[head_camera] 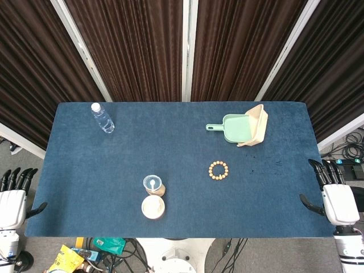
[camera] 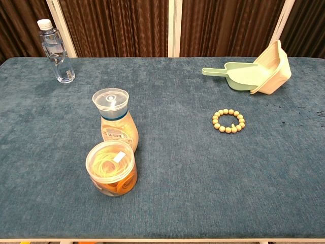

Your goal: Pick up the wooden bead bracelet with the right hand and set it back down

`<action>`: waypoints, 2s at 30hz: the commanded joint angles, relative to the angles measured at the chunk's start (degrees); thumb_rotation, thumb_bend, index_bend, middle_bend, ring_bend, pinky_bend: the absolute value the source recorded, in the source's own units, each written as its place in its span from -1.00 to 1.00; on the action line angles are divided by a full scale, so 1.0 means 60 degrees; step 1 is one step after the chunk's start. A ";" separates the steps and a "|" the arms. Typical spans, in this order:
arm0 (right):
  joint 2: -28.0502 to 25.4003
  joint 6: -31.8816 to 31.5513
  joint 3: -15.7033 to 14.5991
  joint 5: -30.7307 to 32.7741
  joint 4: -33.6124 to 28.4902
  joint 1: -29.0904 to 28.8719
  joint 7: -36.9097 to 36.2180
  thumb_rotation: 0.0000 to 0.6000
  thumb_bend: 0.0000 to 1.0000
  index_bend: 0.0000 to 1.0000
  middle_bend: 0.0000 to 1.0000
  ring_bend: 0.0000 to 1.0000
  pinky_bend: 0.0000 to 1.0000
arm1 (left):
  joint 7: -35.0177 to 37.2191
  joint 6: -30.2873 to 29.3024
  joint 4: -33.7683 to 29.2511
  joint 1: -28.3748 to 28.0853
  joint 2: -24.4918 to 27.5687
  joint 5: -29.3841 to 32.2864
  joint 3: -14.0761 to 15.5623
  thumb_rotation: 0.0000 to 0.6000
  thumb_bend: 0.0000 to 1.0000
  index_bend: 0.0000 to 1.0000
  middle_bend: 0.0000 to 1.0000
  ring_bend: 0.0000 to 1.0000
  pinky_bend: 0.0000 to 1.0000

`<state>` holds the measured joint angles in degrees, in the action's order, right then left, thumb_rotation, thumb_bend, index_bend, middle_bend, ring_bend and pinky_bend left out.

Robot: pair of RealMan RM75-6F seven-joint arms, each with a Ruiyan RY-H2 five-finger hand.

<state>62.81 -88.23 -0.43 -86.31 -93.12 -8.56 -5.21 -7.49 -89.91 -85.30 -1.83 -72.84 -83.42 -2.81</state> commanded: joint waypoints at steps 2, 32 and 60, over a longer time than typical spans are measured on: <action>-0.0020 0.0078 0.0057 -0.0110 0.0085 0.0012 -0.0126 1.00 -0.68 -1.00 -0.76 -1.00 -1.00 | -0.0094 -0.0069 -0.0112 0.0074 0.0000 -0.0001 0.0019 1.00 -0.95 -0.73 -0.74 -0.91 -1.00; 0.4374 0.5526 0.0723 -0.0573 0.4470 -0.4242 0.1100 1.00 -0.53 -0.29 -0.35 -0.87 -0.90 | 0.0281 0.0441 -0.0049 0.0108 0.0072 0.0246 0.0045 1.00 -0.95 -0.73 -0.74 -0.91 -1.00; 0.6812 0.4588 -0.0186 -0.1531 0.8495 -0.4703 0.0562 1.00 -0.51 -0.15 -0.32 -0.87 -0.90 | 0.1217 0.0750 0.0725 0.0080 -0.0164 0.0309 0.0024 1.00 -0.95 -0.73 -0.74 -0.91 -1.00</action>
<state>103.37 -60.93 -1.34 -95.57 -42.57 -36.74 -1.79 -0.25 -85.42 -80.99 -1.36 -73.79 -81.60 -2.65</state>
